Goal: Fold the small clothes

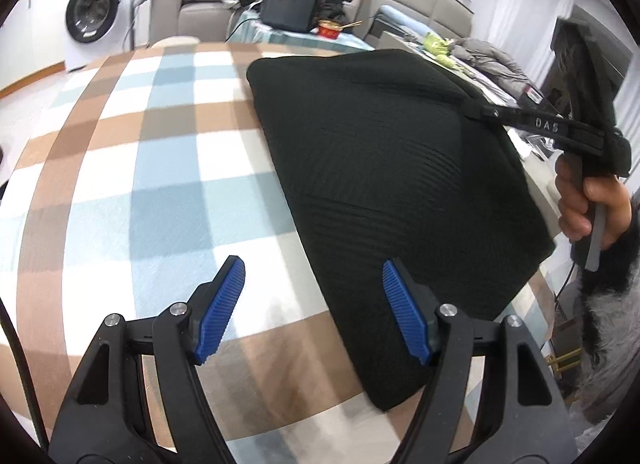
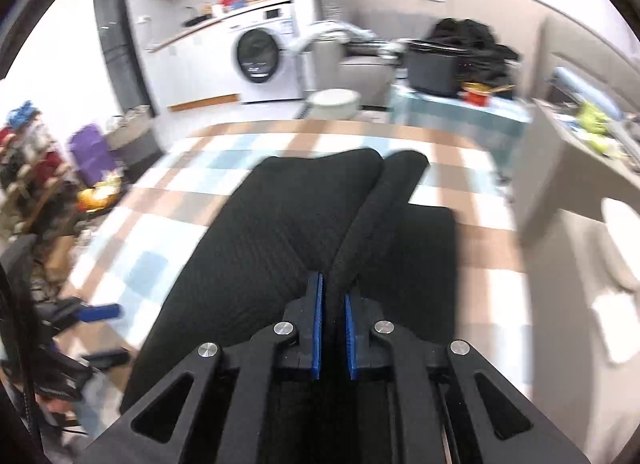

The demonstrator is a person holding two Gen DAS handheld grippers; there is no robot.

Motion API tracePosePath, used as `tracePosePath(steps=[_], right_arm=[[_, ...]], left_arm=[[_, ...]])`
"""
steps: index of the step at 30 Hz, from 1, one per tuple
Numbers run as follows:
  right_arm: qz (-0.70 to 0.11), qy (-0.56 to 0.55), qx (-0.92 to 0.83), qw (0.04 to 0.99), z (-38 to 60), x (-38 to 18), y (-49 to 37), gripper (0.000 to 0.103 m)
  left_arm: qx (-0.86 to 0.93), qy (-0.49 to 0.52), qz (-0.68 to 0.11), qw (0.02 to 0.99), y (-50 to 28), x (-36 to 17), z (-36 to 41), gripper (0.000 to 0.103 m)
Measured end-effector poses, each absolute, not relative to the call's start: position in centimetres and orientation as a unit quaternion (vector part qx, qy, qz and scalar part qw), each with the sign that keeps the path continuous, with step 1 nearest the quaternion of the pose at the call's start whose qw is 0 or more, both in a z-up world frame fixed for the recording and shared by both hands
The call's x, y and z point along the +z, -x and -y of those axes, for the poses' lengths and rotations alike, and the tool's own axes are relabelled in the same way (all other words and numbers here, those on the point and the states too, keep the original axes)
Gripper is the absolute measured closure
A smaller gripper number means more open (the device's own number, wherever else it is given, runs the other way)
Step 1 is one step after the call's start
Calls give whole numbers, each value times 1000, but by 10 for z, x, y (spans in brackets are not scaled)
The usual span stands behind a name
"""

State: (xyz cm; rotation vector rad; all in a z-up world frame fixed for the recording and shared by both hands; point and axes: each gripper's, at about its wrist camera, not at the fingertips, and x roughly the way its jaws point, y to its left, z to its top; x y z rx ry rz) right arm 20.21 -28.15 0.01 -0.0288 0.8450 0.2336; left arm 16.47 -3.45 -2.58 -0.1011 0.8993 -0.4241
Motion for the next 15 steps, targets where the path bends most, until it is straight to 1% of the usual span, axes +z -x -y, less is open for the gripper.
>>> tracePosePath(steps=[5, 7, 10, 11, 12, 15], right_arm=[[-476, -1, 59, 877, 316, -59, -222, 93], [-487, -15, 57, 872, 321, -68, -226, 89], [-483, -45, 74, 871, 326, -61, -219, 74], [-490, -59, 86, 866, 329, -60, -213, 63], [-496, -71, 99, 860, 331, -60, -206, 57], [-506, -94, 127, 848, 333, -67, -174, 57]], left_arm=[[-215, 35, -447, 868, -173, -35, 57, 34], [-213, 31, -454, 864, -177, -40, 65, 34], [-212, 32, -458, 863, -178, -41, 69, 34], [-211, 34, -458, 863, -178, -41, 70, 34], [-211, 33, -458, 863, -178, -42, 70, 34], [-209, 32, -460, 862, -178, -44, 69, 34]])
